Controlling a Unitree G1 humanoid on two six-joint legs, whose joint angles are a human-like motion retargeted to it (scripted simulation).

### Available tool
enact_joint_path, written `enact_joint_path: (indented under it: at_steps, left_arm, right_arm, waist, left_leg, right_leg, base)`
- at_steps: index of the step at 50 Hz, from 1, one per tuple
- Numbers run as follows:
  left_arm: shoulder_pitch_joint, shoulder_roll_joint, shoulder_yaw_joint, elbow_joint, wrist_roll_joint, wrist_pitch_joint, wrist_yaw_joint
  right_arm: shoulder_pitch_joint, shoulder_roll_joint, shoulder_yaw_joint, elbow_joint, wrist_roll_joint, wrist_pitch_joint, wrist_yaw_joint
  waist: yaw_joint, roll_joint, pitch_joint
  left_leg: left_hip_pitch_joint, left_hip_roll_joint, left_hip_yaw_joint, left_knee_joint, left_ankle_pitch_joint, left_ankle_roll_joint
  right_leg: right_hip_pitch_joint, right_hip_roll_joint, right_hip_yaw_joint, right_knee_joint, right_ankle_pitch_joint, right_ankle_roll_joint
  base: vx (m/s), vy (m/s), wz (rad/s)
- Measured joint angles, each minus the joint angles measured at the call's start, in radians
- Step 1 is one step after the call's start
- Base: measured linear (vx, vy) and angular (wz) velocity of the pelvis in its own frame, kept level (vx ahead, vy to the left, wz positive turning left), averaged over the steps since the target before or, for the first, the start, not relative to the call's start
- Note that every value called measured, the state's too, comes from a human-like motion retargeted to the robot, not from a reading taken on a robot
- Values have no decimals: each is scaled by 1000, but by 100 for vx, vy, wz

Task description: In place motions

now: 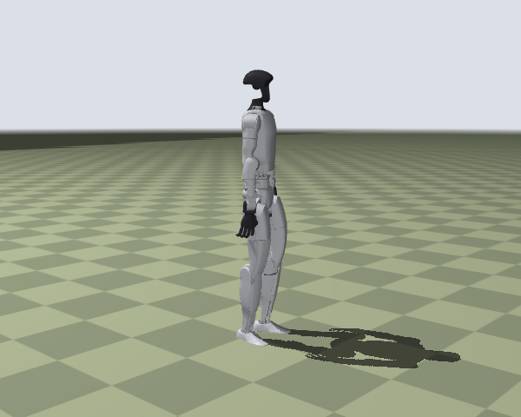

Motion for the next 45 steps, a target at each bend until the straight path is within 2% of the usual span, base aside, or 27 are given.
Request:
enact_joint_path:
  at_steps: [15,25,35,45]
  left_arm:
    - [8,-2,-18,-36,16,-36,-41]
    - [4,-11,10,37,-7,-10,-43]
    - [-11,-18,18,75,-23,81,-68]
    - [-44,-24,28,85,-55,91,-5]
  right_arm:
    - [33,-5,0,-1,-14,2,3]
    - [18,5,-1,25,12,11,8]
    - [13,5,3,48,19,23,8]
    - [12,-7,-3,81,33,32,-20]
  waist:
    - [14,13,-10]
    - [2,18,-15]
    - [-23,24,-24]
    - [-2,16,-22]
  left_leg:
    - [-7,-14,-28,-11,9,11]
    - [13,-8,-9,-45,13,17]
    - [34,-5,7,-74,14,30]
    - [56,-3,30,-95,19,28]
  right_leg:
    - [2,-5,-14,4,-7,3]
    - [-5,3,-4,5,-3,5]
    - [-12,14,0,8,-3,7]
    - [-4,11,13,10,-5,8]
  base:
    - [0,0,2]
    - [0,0,-2]
    - [0,-1,-7]
    - [1,-1,-15]
